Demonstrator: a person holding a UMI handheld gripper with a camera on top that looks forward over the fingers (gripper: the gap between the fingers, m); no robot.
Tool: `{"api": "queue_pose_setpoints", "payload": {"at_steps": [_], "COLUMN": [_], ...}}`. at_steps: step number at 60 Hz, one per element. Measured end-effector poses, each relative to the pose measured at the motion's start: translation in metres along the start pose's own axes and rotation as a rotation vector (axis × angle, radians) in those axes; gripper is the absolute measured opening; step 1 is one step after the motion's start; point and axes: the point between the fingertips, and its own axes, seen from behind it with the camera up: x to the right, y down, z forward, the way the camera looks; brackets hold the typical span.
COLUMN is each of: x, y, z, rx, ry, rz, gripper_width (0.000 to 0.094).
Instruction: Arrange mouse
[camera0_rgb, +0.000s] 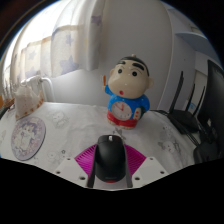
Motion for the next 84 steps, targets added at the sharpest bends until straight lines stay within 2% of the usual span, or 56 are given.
{"api": "queue_pose_setpoints", "payload": {"at_steps": [10, 22, 32, 46, 49, 51, 53, 55, 56, 58, 67, 71, 84], "x": [-0.044, -0.171, -0.277, -0.316, -0.316, -0.315, -0.315, -0.316, -0.318, -0.317, -0.301, -0.302, -0.299], "y": [-0.056, -0.095, -0.068, -0.014, -0.014, -0.012, -0.013, -0.015, -0.017, -0.023, -0.05, -0.058, -0.049], "z": [-0.04, -0.061, -0.045, -0.012, -0.012, -0.011, -0.014, -0.019, -0.023, -0.033, -0.117, -0.171, -0.315], "rx": [0.043, 0.075, 0.027, -0.038, -0.031, -0.041, -0.05, -0.063, -0.066, -0.071, -0.101, -0.108, -0.123], "ry": [-0.054, -0.17, -0.223, -0.114, -0.089, -0.073, -0.062, -0.065, -0.069, -0.075, -0.033, -0.051, -0.036], "rz": [0.04, 0.06, 0.091, 0.055, 0.04, 0.031, 0.031, 0.032, 0.033, 0.043, 0.104, 0.106, 0.047], "gripper_width": [0.0436, 0.0434, 0.0434, 0.0448, 0.0486, 0.0546, 0.0662, 0.0831, 0.0868, 0.0838, 0.0851, 0.0859, 0.0856]}}
